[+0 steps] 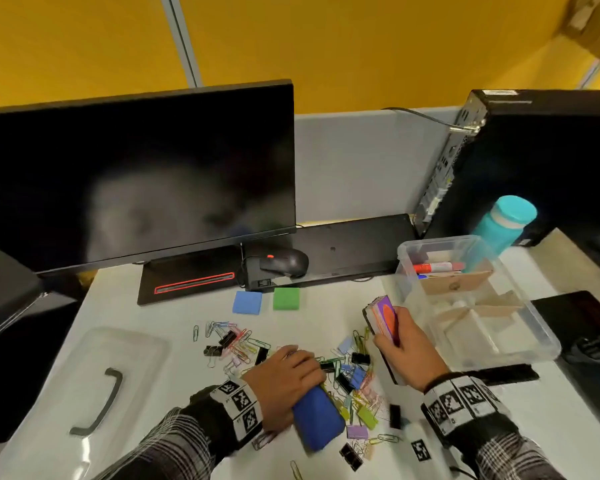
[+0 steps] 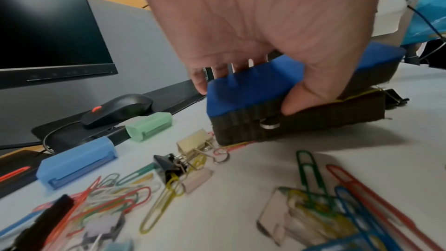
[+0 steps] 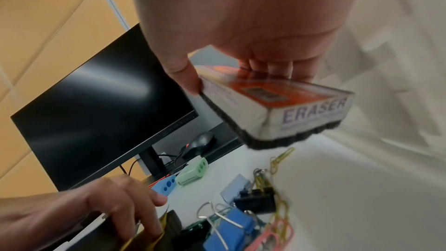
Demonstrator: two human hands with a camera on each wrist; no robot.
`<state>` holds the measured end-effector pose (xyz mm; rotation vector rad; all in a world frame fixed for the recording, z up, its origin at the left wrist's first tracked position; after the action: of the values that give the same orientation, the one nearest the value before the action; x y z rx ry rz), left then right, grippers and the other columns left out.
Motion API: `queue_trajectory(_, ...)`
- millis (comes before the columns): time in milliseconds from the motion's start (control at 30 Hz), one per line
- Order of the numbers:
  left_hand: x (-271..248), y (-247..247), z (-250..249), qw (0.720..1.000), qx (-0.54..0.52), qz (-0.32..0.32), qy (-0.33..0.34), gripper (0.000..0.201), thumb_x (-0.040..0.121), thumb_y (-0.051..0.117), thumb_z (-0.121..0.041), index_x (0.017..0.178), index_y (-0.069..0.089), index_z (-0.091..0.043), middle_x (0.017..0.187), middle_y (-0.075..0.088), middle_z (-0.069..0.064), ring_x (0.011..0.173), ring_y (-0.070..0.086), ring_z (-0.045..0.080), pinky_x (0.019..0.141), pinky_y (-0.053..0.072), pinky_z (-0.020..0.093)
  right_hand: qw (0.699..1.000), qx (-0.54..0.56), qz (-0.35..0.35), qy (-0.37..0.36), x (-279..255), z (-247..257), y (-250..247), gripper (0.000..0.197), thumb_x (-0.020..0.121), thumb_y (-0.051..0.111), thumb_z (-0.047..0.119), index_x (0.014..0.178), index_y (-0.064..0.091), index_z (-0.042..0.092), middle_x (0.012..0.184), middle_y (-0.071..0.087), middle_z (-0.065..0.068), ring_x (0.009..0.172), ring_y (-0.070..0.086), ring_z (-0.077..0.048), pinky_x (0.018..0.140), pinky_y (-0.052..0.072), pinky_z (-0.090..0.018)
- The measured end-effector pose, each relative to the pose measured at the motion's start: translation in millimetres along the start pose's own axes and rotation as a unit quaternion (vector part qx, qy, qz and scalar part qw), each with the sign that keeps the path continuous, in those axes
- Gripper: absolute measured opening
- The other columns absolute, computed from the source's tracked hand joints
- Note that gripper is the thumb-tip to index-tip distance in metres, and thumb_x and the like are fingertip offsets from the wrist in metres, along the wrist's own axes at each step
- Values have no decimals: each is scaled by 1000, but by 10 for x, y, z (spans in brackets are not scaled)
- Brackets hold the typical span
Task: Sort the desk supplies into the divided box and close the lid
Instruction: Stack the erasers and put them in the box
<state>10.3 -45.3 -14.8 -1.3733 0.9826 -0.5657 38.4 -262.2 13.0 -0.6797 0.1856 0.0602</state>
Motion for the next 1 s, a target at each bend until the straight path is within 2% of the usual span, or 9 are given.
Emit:
queue_trajectory(233, 103, 129, -49, 998, 34, 54, 11, 68, 72, 69, -35, 132, 37, -31, 133, 50, -3, 125, 47, 23, 108, 37, 48, 999, 25, 30, 12, -211, -122, -49, 30, 90, 56, 24, 115, 39, 23, 103, 58, 5, 89, 55, 2, 65, 42, -10)
queue_trajectory(333, 127, 89, -78, 997, 51, 55, 10, 57, 67, 73, -39, 118, 48, -34, 120, 57, -9, 114, 55, 18, 98, 47, 42, 997, 39, 63, 11, -272, -84, -5, 30, 92, 53, 21, 117, 37, 24, 105, 58, 6, 89, 56, 3, 64, 44, -5)
queue_trajectory(433, 99, -69, 22, 995, -75, 31, -52, 55, 75, 68, -31, 123, 43, -31, 126, 50, -5, 117, 45, 18, 103, 36, 40, 994, 73, 84, 13, -288, -43, -11, 26, 94, 48, 16, 117, 38, 23, 104, 59, 3, 87, 57, 1, 64, 42, -2)
queue_trajectory(500, 27, -140, 138, 967, -225, 11, -121, 54, 77, 69, -34, 123, 41, -33, 122, 50, -7, 111, 45, 14, 100, 39, 38, 989, 103, 101, 23, -288, -22, -25, 21, 95, 45, 14, 114, 41, 22, 102, 58, 3, 86, 57, 0, 63, 41, -2)
queue_trajectory(633, -166, -160, 319, 857, -469, -23, -214, 66, 71, 77, -44, 127, 42, -35, 120, 54, -10, 108, 53, 8, 97, 46, 35, 978, 144, 146, 46, -271, -6, 16, 16, 93, 43, 17, 107, 46, 23, 97, 59, 1, 83, 57, -7, 69, 43, -14)
queue_trajectory(733, -260, -126, 407, 814, -523, -33, -251, 73, 69, 76, -52, 131, 39, -37, 123, 55, -15, 109, 55, 4, 95, 48, 28, 960, 196, 189, 58, -284, 42, 88, 34, 77, 45, 26, 107, 46, 11, 86, 52, 0, 73, 51, -9, 72, 43, -23)
queue_trajectory(867, -303, -145, 429, 769, -573, -59, -276, 68, 76, 74, -40, 134, 39, -32, 123, 54, -18, 107, 55, -8, 82, 45, 9, 926, 306, 202, 85, -257, 104, 150, 42, 61, 56, 28, 98, 51, 11, 71, 52, -4, 62, 50, -14, 68, 44, -27)
queue_trajectory(933, -308, -171, 418, 753, -594, -71, -274, 57, 81, 72, -29, 130, 42, -31, 118, 57, -19, 99, 57, -15, 75, 46, 3, 892, 386, 195, 129, -234, 78, 182, 53, 48, 65, 32, 92, 53, 6, 69, 51, -8, 58, 50, -18, 64, 44, -33)
queue_trajectory(1000, -319, -167, 423, 738, -611, -74, -277, 53, 81, 72, -27, 127, 45, -29, 117, 62, -14, 102, 59, -9, 80, 48, 7, 845, 461, 210, 171, -234, 53, 222, 49, 44, 73, 32, 81, 58, 5, 70, 49, -12, 58, 48, -22, 63, 41, -35)
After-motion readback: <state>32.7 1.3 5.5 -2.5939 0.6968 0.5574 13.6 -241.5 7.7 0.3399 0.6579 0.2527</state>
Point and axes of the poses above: each hand's wrist, its own x-axis towards the middle knuckle, its own y-axis out of the palm, z = x × y, the point moved 5 cm from there along x, towards the middle knuckle
